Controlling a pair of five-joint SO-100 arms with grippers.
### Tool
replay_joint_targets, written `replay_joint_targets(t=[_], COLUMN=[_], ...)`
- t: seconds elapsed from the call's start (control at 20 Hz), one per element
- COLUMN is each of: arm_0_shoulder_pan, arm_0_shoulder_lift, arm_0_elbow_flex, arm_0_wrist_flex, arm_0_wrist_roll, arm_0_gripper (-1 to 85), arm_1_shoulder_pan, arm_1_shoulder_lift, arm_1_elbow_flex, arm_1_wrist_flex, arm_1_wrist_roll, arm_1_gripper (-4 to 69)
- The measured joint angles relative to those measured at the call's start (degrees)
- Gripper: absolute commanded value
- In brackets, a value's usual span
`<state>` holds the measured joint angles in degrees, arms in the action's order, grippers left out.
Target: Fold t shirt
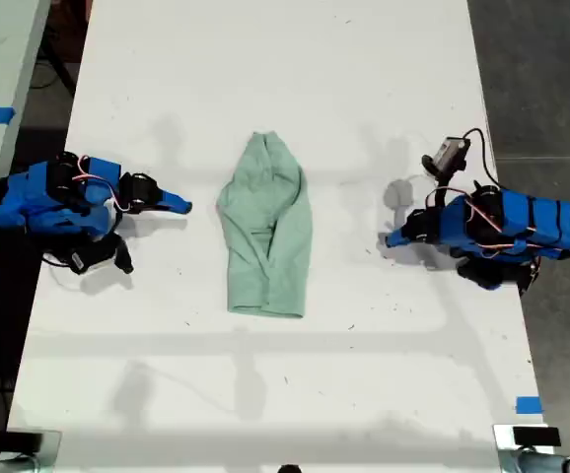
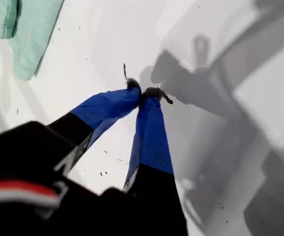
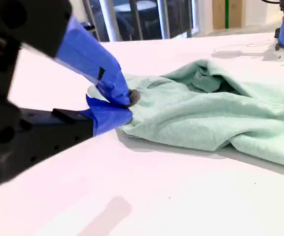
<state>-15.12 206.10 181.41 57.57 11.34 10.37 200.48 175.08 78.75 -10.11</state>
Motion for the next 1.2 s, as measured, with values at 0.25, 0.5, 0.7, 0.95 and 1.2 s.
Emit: replay_joint_targets(t=[0.25,0.5,0.7,0.95,1.2], arm_0_shoulder_pan=[-0.70,-0.70,-0.97,-0.97,-0.97], arm_0_shoulder_lift=[0.00,0.00,0.00,0.00,0.00], arm_0_elbow_flex=[0.00,0.09,0.18,0.18,0.35], arm_0_wrist_flex=[0.53,0.53,0.53,0.53,0.53], arm_0_wrist_roll=[0.00,0.00,0.00,0.00,0.00], arm_0_gripper=[-0.1,-0.1,-0.1,-0.1,-0.1], arm_1_shoulder_pan=[0.00,0.00,0.00,0.00,0.00], arm_1_shoulder_lift=[0.00,0.00,0.00,0.00,0.00], arm_1_elbow_flex=[0.00,0.00,0.00,0.00,0.00], arm_1_wrist_flex=[0.00,0.00,0.00,0.00,0.00], arm_1_wrist_roll=[0.00,0.00,0.00,0.00,0.00], arm_1_gripper=[2.3,2.3,2.3,2.3,2.3])
